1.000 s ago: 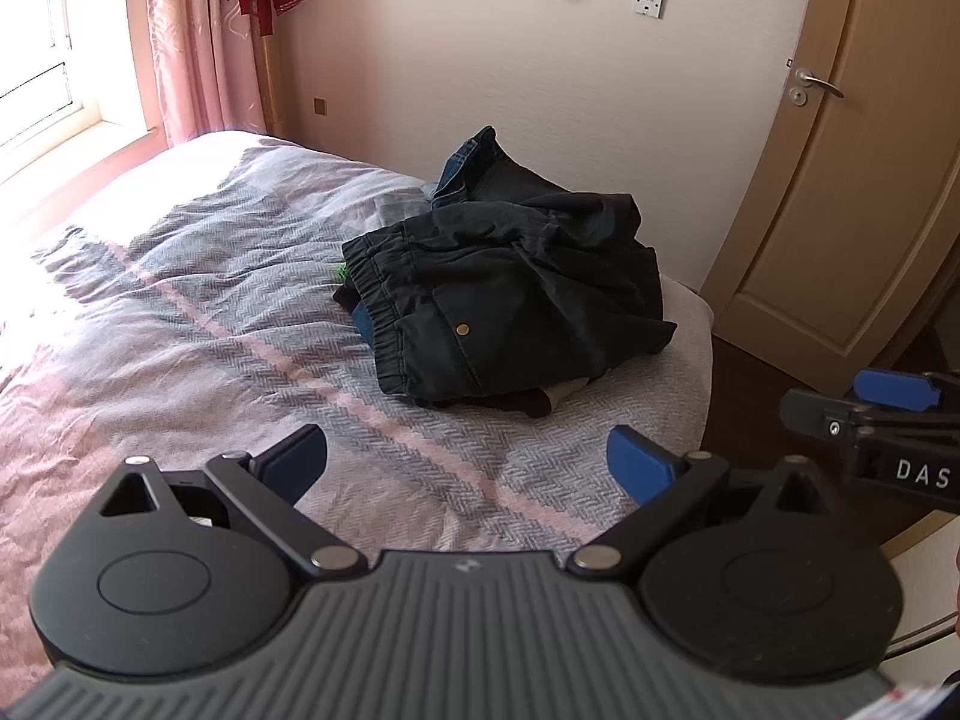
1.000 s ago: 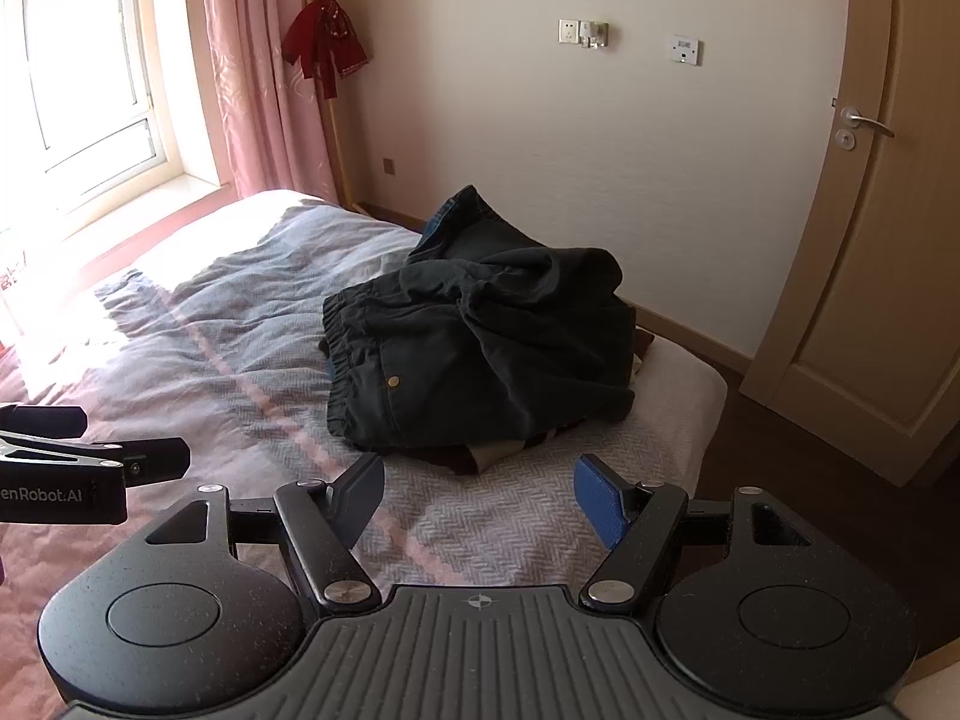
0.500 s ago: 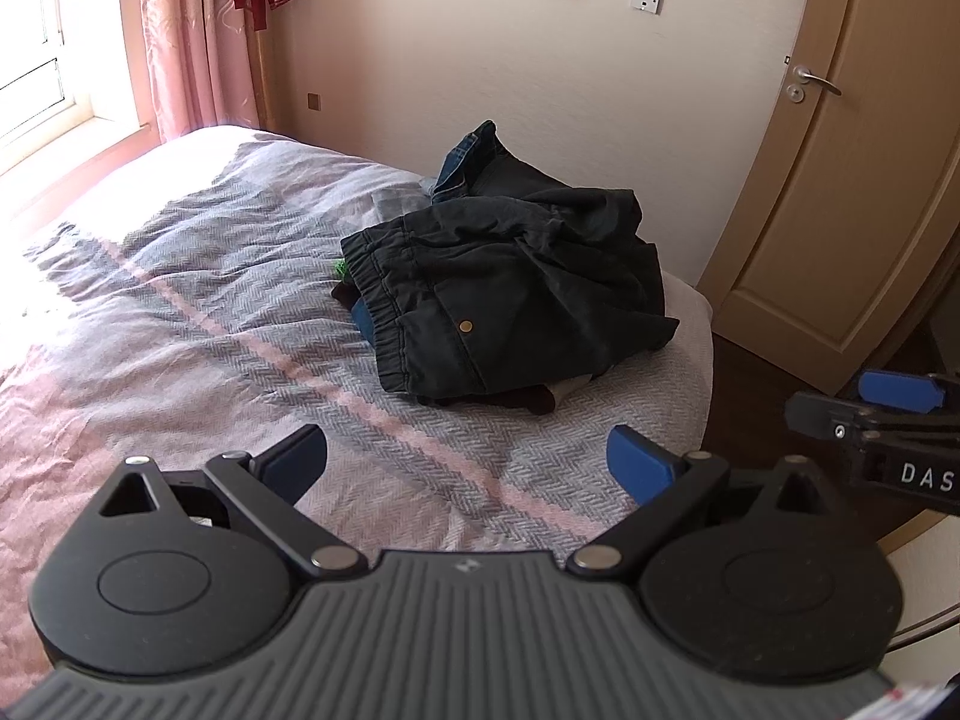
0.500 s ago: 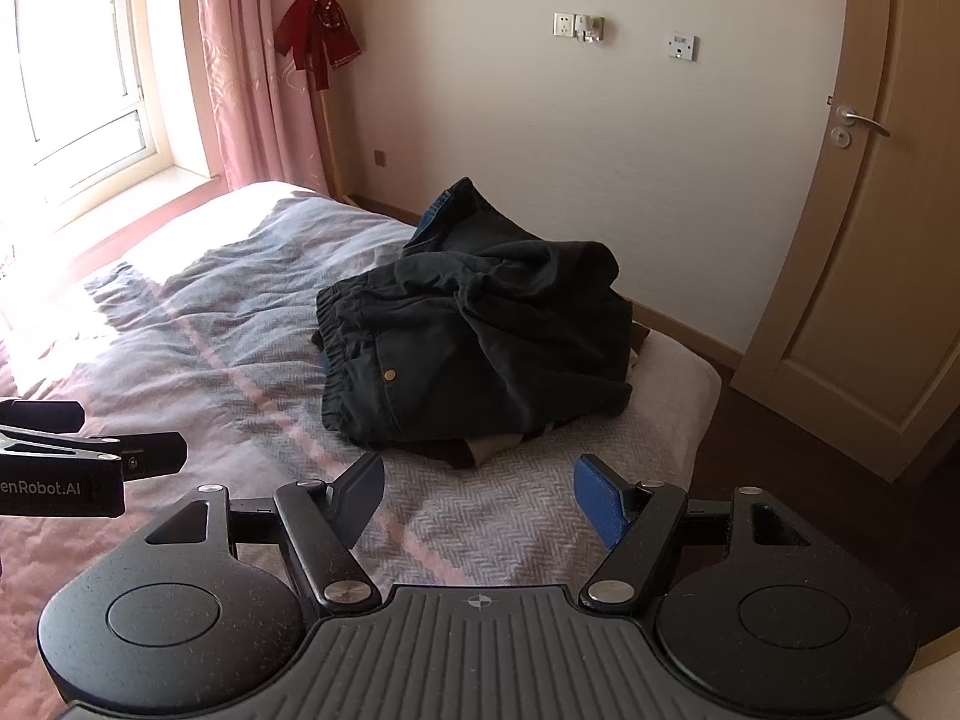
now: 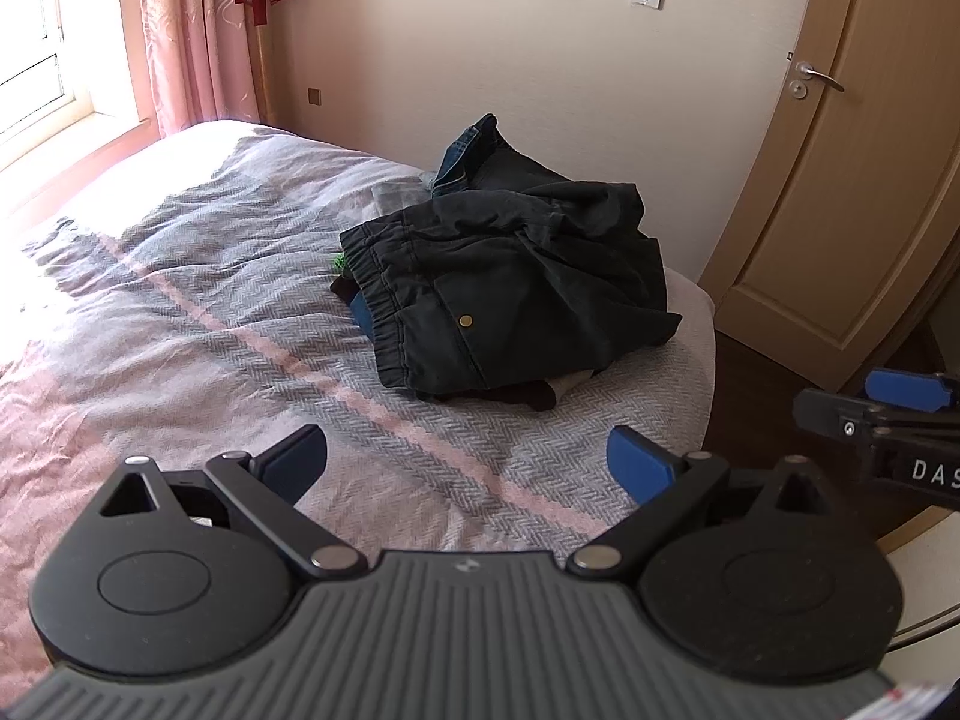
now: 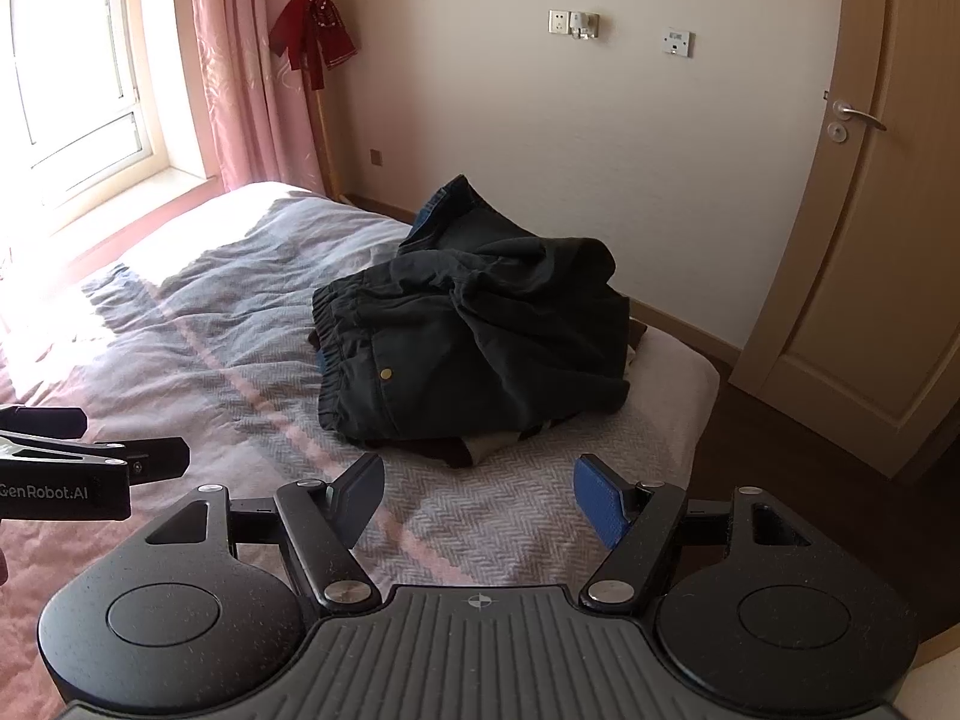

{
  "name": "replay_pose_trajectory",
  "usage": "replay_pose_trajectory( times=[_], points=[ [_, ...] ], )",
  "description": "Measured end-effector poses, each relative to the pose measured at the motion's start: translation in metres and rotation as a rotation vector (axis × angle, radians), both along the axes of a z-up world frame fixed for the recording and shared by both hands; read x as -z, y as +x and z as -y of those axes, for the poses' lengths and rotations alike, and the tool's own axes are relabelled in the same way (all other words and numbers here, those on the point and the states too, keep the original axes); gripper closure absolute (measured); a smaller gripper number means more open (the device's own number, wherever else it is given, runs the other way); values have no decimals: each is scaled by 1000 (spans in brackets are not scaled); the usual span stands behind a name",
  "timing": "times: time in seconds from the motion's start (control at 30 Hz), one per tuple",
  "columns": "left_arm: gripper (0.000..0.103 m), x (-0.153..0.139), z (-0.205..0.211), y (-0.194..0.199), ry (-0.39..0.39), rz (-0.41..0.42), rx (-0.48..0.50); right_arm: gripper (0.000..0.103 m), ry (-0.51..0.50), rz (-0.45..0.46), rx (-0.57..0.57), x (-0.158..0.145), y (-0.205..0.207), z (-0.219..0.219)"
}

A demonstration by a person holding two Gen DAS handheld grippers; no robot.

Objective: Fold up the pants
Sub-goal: 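Move both tools toward the pile of dark clothes on the bed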

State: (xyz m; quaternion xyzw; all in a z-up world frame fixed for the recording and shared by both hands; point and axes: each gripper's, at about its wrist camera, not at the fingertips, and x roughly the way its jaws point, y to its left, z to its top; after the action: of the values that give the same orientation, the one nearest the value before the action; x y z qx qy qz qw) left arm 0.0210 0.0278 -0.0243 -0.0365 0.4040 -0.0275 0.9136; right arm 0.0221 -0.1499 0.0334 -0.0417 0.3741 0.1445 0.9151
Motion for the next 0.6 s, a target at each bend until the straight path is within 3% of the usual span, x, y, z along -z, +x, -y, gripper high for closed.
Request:
replay_pose_trajectory(
  times=[0.3,0.6],
  points=[
    [5,18,9,21,16,-38,-32,36,53,-58,-45,25,33,14],
    [5,47,13,86,14,-101,-116,36,34,-69,-103,59,115,18]
  ],
)
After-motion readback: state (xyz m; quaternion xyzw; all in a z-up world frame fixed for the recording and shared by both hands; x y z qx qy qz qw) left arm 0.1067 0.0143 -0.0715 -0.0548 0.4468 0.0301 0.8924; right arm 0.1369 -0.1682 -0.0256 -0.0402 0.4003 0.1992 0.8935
